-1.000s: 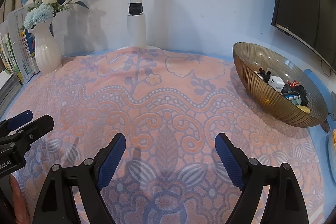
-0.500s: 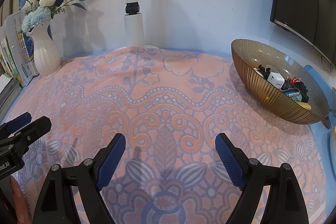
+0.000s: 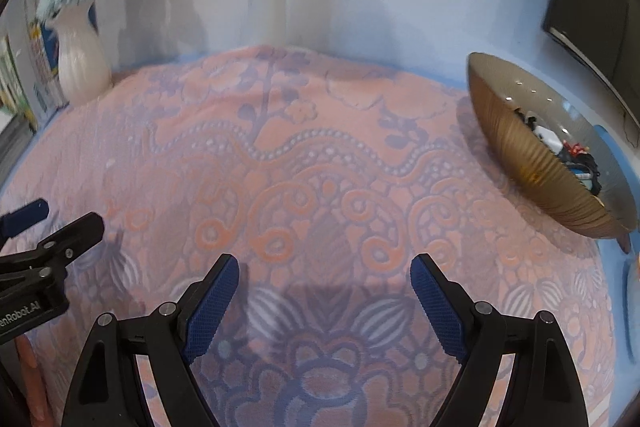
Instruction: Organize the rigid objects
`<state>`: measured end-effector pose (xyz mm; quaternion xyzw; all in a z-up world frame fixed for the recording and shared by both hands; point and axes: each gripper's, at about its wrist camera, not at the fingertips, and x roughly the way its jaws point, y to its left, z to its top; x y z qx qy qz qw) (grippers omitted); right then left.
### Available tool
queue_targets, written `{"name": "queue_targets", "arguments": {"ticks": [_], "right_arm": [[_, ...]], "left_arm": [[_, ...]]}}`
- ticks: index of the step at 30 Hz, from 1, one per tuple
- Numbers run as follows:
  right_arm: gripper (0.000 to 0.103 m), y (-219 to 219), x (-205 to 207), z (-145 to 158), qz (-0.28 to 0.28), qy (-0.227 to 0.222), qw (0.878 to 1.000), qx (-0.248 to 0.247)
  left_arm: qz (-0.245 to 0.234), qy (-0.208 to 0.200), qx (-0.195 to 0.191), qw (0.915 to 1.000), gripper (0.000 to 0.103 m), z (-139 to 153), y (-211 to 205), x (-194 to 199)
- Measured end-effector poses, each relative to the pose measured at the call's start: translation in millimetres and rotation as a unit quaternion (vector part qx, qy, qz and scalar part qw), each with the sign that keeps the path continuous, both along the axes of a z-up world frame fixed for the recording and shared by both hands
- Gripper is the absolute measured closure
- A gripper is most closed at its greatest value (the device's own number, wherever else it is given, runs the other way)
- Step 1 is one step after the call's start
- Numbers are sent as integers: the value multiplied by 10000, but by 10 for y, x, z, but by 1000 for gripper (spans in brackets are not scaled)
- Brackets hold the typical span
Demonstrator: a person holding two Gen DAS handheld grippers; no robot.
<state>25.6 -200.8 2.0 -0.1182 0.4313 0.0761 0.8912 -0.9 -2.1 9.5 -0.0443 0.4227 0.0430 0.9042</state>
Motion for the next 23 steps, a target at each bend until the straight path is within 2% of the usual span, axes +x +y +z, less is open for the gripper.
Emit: {"name": "queue_targets", "arguments": {"ticks": [2,5,6,8,12,23], "right_arm": [[14,41,17,-47,83,143,9998,-86],[1,3,62,-66,23,277,9996,-10],[0,-37,101,-74,-35,387,9992,86],[0,-118,148,-96,-110,581,9975,390],[0,-79,136,-103,-106,532,9981,284],[0,-119,145,-102,-225,498,9978,368]], "left_arm": [[-53,334,125,9993,4,-90,-40,64],[-34,414,216,9989,0,-111,-56,80],[-31,416,184,9990,0,-119,-45,75],[-41,427,134,9990,0,-129,-26,71],[-46,448,127,9989,0,-139,-13,62],[-72,437,120,9989,0,-159,-3,127]]}}
